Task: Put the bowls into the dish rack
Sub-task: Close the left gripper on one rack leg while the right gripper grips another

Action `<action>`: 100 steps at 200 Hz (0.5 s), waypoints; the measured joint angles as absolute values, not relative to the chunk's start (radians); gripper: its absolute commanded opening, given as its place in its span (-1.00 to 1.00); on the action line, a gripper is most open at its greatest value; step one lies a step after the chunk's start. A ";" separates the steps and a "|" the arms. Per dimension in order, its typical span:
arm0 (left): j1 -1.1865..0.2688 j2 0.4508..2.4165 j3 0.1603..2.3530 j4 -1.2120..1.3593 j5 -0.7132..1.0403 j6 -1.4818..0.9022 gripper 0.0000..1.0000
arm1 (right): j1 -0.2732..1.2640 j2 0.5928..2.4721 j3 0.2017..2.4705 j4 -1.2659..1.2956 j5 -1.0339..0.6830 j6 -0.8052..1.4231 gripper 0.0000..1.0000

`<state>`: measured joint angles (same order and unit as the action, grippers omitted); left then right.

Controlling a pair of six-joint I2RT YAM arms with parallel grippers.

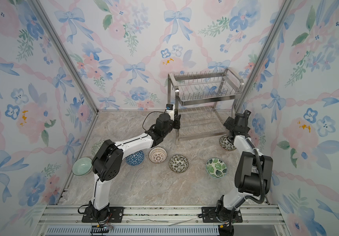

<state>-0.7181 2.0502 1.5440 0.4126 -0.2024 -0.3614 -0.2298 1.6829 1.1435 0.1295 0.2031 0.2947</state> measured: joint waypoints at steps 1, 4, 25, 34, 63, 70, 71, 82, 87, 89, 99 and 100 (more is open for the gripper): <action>-0.717 2.049 1.542 0.412 -0.201 -0.361 -0.50 | -0.230 1.685 1.145 0.131 0.202 0.294 0.93; -0.714 2.046 1.538 0.411 -0.200 -0.361 -0.50 | -0.231 1.690 1.151 0.134 0.201 0.290 0.93; -0.702 2.037 1.525 0.408 -0.196 -0.362 -0.50 | -0.236 1.724 1.186 0.175 0.167 0.261 0.94; -0.699 2.035 1.523 0.408 -0.192 -0.361 -0.50 | -0.236 1.734 1.197 0.193 0.147 0.249 0.94; -0.699 2.027 1.514 0.404 -0.186 -0.364 -0.50 | -0.234 1.760 1.211 0.261 0.094 0.218 0.98; -0.699 2.024 1.509 0.402 -0.185 -0.364 -0.50 | -0.233 1.766 1.211 0.279 0.083 0.215 0.93; -0.699 2.023 1.509 0.402 -0.185 -0.364 -0.50 | -0.232 1.766 1.211 0.282 0.081 0.215 0.93; -0.699 2.015 1.498 0.400 -0.184 -0.364 -0.50 | -0.232 1.774 1.208 0.317 0.069 0.207 0.87; -0.699 2.011 1.494 0.400 -0.184 -0.364 -0.50 | -0.230 1.775 1.206 0.331 0.066 0.208 0.85; -0.699 2.009 1.491 0.399 -0.184 -0.364 -0.50 | -0.229 1.776 1.204 0.340 0.063 0.206 0.84; -0.699 2.004 1.483 0.399 -0.183 -0.364 -0.50 | -0.228 1.777 1.200 0.373 0.056 0.208 0.79; -0.699 2.003 1.482 0.399 -0.182 -0.364 -0.50 | -0.228 1.778 1.200 0.376 0.056 0.208 0.79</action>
